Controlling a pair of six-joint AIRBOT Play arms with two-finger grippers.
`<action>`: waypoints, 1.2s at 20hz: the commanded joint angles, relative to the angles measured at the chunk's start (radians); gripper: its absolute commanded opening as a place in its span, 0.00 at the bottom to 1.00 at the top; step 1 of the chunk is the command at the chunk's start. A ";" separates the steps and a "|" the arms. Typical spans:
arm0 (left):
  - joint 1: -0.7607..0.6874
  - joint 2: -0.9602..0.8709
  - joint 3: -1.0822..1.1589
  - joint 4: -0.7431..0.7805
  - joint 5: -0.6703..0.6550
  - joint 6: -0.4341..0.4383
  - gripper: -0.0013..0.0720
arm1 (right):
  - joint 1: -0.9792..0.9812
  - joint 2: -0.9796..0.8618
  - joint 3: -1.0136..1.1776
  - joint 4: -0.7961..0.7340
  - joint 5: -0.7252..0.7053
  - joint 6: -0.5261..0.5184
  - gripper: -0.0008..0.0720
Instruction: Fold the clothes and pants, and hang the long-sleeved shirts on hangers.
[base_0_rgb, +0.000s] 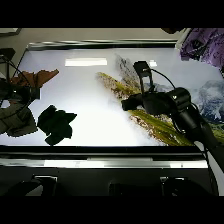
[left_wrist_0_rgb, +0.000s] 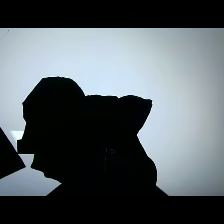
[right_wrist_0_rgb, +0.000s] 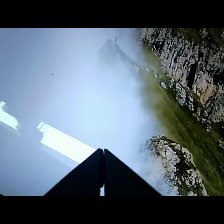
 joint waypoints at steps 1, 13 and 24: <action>0.000 0.001 0.000 0.000 0.000 0.000 0.04 | 0.001 0.000 0.001 0.000 0.000 0.000 0.06; 0.000 0.001 0.000 0.000 0.000 0.000 0.04 | 0.001 0.000 0.001 0.000 0.000 0.000 0.06; 0.000 0.001 0.000 0.000 -0.002 -0.021 0.07 | 0.001 0.000 0.001 0.000 0.000 0.000 0.06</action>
